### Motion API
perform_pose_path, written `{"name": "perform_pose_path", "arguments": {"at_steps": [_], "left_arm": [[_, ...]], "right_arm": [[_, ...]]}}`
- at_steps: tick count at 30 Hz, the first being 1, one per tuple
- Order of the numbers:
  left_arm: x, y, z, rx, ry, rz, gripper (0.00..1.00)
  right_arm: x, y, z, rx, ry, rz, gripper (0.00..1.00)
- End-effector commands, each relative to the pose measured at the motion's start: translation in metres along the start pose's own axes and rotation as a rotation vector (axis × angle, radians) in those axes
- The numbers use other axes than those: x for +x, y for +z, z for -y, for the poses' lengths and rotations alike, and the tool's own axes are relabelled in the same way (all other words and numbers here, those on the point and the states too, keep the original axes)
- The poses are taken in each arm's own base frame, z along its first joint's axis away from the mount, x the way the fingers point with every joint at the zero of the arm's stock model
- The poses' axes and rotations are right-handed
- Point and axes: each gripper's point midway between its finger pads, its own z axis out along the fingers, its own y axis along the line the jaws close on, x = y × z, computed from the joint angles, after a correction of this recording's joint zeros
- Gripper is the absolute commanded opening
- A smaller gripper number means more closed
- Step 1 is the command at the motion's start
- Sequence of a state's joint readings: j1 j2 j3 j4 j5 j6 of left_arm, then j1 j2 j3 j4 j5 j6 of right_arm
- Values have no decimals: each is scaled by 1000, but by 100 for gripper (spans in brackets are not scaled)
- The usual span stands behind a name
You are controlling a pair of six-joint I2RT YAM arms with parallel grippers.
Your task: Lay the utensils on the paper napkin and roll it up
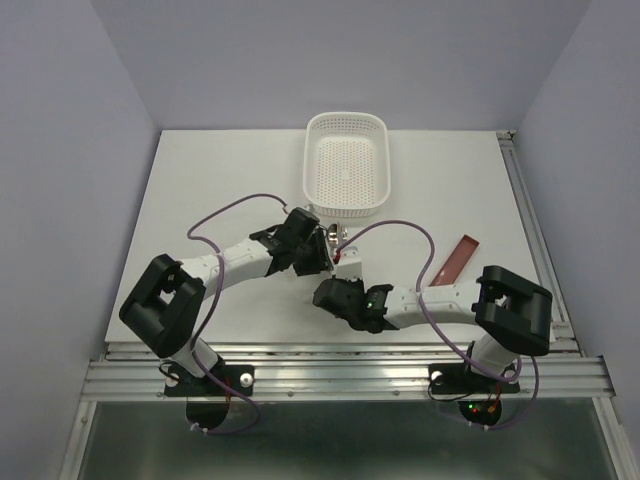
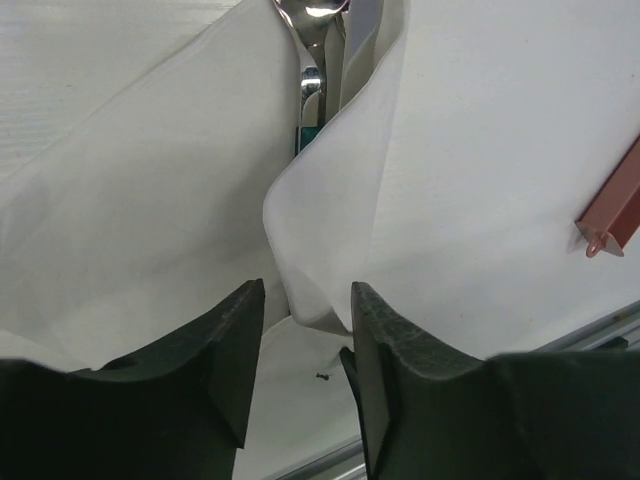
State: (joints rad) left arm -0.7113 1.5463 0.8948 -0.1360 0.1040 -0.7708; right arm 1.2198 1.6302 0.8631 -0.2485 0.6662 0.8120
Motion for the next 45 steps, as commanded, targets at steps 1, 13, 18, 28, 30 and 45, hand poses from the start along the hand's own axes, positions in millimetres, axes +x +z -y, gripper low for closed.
{"name": "perform_pose_path", "arguments": {"at_steps": [1,13,18,28,30,45], "left_arm": [[-14,-14,10,15,30,47,45],[-18,-12,6,-9,68,61,1],[-18,-11,4,-17,76,62,0],[-13,-10,-14,-74,95,62,0],[-11,-7,-24,-107,95,70,0],[5,11,-47,-153,81,49,0]], "right_arm": [[-16,-5,-10,-1,20,41,10],[-29,-2,-15,20,52,87,32],[-37,1,-17,45,51,112,32],[-30,10,-10,119,37,102,25],[-28,8,-8,117,43,100,24],[-39,-25,-21,-78,92,86,36]]}}
